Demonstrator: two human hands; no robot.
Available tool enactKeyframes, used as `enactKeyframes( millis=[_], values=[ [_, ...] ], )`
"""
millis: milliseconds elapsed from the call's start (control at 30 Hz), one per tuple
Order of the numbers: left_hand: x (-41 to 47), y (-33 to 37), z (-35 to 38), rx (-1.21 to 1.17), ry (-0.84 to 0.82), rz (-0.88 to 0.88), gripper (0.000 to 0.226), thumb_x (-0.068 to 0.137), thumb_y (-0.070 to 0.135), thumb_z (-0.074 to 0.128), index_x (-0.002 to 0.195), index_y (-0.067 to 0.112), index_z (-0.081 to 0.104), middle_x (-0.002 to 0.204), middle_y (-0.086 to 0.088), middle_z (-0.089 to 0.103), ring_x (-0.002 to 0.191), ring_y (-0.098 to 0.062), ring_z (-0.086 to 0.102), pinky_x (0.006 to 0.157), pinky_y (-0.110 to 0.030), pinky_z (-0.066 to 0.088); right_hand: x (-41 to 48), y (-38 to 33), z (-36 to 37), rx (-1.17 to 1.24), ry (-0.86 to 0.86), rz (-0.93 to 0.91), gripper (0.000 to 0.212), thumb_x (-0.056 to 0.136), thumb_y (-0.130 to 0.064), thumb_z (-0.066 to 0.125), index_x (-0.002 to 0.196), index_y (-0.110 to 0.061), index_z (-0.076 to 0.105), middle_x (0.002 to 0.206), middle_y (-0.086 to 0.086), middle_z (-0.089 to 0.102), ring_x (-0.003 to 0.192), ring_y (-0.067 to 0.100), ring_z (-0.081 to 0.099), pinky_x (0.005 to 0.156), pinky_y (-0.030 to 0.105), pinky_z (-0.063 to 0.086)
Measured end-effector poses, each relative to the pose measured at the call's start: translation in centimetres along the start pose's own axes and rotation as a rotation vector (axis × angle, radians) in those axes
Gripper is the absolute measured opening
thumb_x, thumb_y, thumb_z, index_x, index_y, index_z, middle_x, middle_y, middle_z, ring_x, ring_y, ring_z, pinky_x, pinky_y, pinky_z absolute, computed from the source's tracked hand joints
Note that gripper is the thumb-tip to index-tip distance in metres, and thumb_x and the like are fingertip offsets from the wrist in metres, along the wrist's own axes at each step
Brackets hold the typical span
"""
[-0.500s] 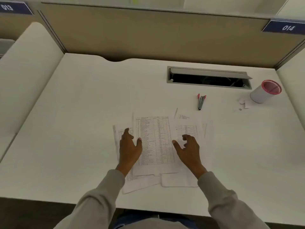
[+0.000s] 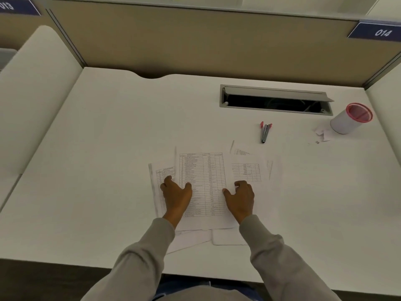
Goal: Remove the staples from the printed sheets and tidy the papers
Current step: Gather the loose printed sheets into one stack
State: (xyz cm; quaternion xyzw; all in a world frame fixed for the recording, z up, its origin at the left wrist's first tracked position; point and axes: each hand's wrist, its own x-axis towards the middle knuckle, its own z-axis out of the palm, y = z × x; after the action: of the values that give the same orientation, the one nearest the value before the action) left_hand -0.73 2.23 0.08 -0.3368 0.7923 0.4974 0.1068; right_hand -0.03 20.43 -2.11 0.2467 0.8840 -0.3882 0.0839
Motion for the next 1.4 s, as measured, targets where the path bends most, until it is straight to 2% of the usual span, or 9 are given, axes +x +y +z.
enactKeyframes(
  millis=[133, 267, 400, 567, 767, 967, 1067, 1233, 1400],
  values=[
    [0.6, -0.1, -0.4, -0.053, -0.025, -0.054, 0.074, 0.089, 0.028, 0.07, 0.149, 0.012, 0.03, 0.141, -0.013, 0.048, 0.127, -0.029, 0.05, 0.099, -0.036, 0.043, -0.3, -0.9, -1.2, 0.168, 0.012, 0.012, 0.02, 0.087, -0.025, 0.072, 0.101, -0.013, 0.065, 0.093, 0.0, 0.068, 0.088, 0.018, 0.063, 0.085, 0.031, 0.052],
    [0.4, -0.2, -0.9, 0.001, -0.048, -0.039, 0.056, 0.09, 0.031, 0.069, 0.139, 0.014, 0.047, 0.122, -0.008, 0.062, 0.104, -0.021, 0.057, 0.088, -0.029, 0.046, -0.5, -0.6, -2.9, 0.278, -0.023, -0.021, 0.012, 0.085, -0.031, 0.075, 0.088, -0.02, 0.069, 0.086, -0.009, 0.071, 0.082, 0.011, 0.067, 0.086, 0.033, 0.055],
    [-0.4, -0.2, -1.1, -0.069, -0.044, 0.008, 0.06, 0.09, 0.041, 0.069, 0.14, 0.019, 0.044, 0.128, -0.004, 0.057, 0.11, -0.02, 0.056, 0.097, -0.035, 0.048, -0.7, 0.2, -5.2, 0.48, -0.061, 0.013, 0.013, 0.084, -0.03, 0.076, 0.092, -0.02, 0.074, 0.088, -0.006, 0.076, 0.085, 0.015, 0.072, 0.083, 0.035, 0.059],
    [-2.0, 0.9, -0.7, -0.367, -0.321, 0.003, 0.042, 0.093, 0.035, 0.067, 0.132, 0.026, 0.056, 0.117, 0.007, 0.067, 0.106, -0.013, 0.064, 0.095, -0.029, 0.049, -1.2, 1.1, -9.1, 0.661, -0.112, 0.031, 0.018, 0.088, -0.016, 0.072, 0.105, -0.011, 0.071, 0.097, -0.001, 0.077, 0.089, 0.015, 0.074, 0.075, 0.025, 0.059],
    [-4.5, 0.6, 2.5, -0.366, -0.357, 0.067, 0.019, 0.093, 0.024, 0.069, 0.111, 0.027, 0.067, 0.101, 0.007, 0.076, 0.093, -0.007, 0.072, 0.084, -0.024, 0.056, -0.5, 4.1, -11.6, 0.556, -0.128, 0.095, 0.025, 0.085, -0.016, 0.075, 0.109, -0.014, 0.069, 0.101, 0.002, 0.076, 0.091, 0.017, 0.074, 0.082, 0.034, 0.059],
    [-6.9, -0.5, 5.0, -0.138, -0.26, 0.155, 0.014, 0.094, 0.023, 0.066, 0.104, 0.033, 0.063, 0.102, 0.011, 0.071, 0.091, -0.002, 0.066, 0.075, -0.013, 0.049, 0.3, 6.4, -11.1, 0.256, 0.004, 0.163, 0.021, 0.086, -0.026, 0.074, 0.102, -0.013, 0.07, 0.099, 0.002, 0.074, 0.089, 0.021, 0.07, 0.089, 0.042, 0.057],
    [-7.1, -1.3, 6.2, 0.063, -0.193, 0.226, 0.021, 0.091, 0.023, 0.067, 0.11, 0.027, 0.06, 0.12, 0.004, 0.058, 0.108, -0.014, 0.057, 0.087, -0.022, 0.045, 0.5, 6.6, -10.2, 0.066, 0.076, 0.167, 0.03, 0.087, -0.026, 0.071, 0.11, -0.008, 0.066, 0.119, 0.01, 0.063, 0.103, 0.026, 0.061, 0.091, 0.029, 0.045],
    [-7.1, -1.4, 6.8, 0.29, -0.157, 0.188, 0.04, 0.091, 0.034, 0.065, 0.129, 0.027, 0.057, 0.148, -0.001, 0.031, 0.136, -0.029, 0.027, 0.105, -0.042, 0.038, 0.3, 6.4, -9.1, -0.135, 0.059, 0.198, 0.044, 0.088, -0.029, 0.068, 0.123, -0.005, 0.058, 0.133, 0.012, 0.046, 0.123, 0.036, 0.044, 0.102, 0.044, 0.04],
    [-7.3, -1.1, 7.1, 0.212, -0.207, 0.184, 0.045, 0.092, 0.031, 0.064, 0.135, 0.023, 0.054, 0.145, -0.002, 0.032, 0.133, -0.028, 0.032, 0.101, -0.03, 0.034, 0.3, 6.1, -8.5, -0.124, 0.032, 0.27, 0.058, 0.085, -0.031, 0.071, 0.133, -0.008, 0.048, 0.134, 0.011, 0.042, 0.118, 0.036, 0.052, 0.102, 0.053, 0.043]
  ],
)
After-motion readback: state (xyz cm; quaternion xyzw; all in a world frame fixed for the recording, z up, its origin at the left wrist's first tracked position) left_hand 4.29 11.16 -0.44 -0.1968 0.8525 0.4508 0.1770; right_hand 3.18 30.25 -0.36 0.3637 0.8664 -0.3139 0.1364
